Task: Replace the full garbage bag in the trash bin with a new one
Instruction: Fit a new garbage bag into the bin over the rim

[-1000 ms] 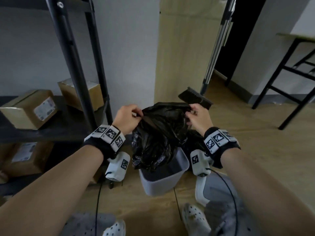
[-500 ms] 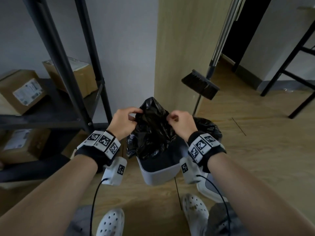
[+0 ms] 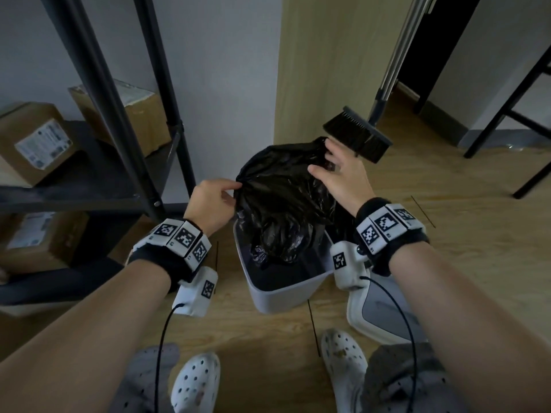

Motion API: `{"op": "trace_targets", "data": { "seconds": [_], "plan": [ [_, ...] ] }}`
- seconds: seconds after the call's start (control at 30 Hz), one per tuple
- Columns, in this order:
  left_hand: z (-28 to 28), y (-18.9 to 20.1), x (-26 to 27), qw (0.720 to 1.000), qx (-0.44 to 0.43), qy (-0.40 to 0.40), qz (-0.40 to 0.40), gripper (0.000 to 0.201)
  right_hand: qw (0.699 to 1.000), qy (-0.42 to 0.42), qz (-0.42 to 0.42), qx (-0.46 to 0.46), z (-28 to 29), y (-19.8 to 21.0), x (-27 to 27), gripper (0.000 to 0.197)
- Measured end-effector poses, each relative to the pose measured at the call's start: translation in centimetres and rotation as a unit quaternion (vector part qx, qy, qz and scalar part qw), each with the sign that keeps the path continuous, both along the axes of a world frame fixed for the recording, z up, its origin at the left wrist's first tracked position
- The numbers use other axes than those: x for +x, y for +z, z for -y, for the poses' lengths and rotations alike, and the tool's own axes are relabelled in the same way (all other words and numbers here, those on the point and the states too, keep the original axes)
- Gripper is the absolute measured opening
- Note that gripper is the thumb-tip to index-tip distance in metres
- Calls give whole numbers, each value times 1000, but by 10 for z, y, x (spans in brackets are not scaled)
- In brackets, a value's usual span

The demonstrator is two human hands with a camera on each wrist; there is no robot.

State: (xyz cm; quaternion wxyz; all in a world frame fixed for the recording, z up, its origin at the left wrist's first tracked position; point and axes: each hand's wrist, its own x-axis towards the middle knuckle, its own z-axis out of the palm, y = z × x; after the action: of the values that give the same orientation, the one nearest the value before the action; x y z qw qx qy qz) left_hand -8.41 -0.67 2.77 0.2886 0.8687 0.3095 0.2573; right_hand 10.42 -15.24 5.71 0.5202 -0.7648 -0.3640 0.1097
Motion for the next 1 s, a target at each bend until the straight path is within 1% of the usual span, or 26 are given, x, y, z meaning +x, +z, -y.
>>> {"op": "trace_targets", "data": {
  "seconds": [0.07,0.13,0.2,0.27,0.3,0.33,0.37,0.4,0.43,0.47,0.53,0.57,0.67,0.73,0.77,0.83,0.87,0.93,1.0],
  "plan": [
    [4,4,3,1000,-3,-1,29,27,999,10,47,-14,1,-2,-4,84],
    [7,9,5,998,-1,5,61,30,994,24,99,-42,1,-3,-10,93],
    [9,14,6,995,5,10,98,34,980,38,164,-109,0,-8,-18,99],
    [10,16,7,993,6,13,120,31,956,34,221,-192,-3,-17,-21,100],
    [10,17,7,992,4,11,125,28,946,23,238,-218,-5,-21,-21,92],
    [10,17,7,992,6,6,130,25,943,8,246,-225,-6,-26,-19,77],
    [9,17,7,991,11,0,132,21,946,-12,245,-211,-8,-30,-15,59],
    [7,17,6,991,17,-2,135,17,955,-33,233,-181,-9,-32,-11,42],
    [5,16,5,991,15,3,135,14,966,-53,210,-143,-9,-33,-7,32],
    [3,14,3,991,2,13,133,15,975,-71,182,-110,-9,-33,-5,28],
    [0,12,-1,994,-31,22,105,23,984,-91,136,-74,-6,-25,-1,23],
    [0,11,-2,996,-37,12,76,26,985,-94,127,-66,-5,-21,1,21],
    [-2,7,-4,998,-26,-33,-46,36,982,-82,154,-78,-1,-11,6,19],
    [-3,4,-5,992,10,-30,-123,32,972,-81,189,-110,3,-8,8,19],
    [-4,3,-5,989,21,-21,-144,29,969,-83,197,-125,6,-7,9,20],
    [-2,4,-5,987,32,-11,-155,25,971,-82,184,-128,12,-3,11,21],
    [0,6,-5,987,32,-25,-158,24,976,-77,168,-113,15,-1,12,21],
    [6,8,-2,979,-6,-94,-183,22,989,-56,116,-71,21,6,9,20],
    [16,9,1,961,-78,-139,-228,23,996,-14,65,-54,26,11,5,21]
  ]
}}
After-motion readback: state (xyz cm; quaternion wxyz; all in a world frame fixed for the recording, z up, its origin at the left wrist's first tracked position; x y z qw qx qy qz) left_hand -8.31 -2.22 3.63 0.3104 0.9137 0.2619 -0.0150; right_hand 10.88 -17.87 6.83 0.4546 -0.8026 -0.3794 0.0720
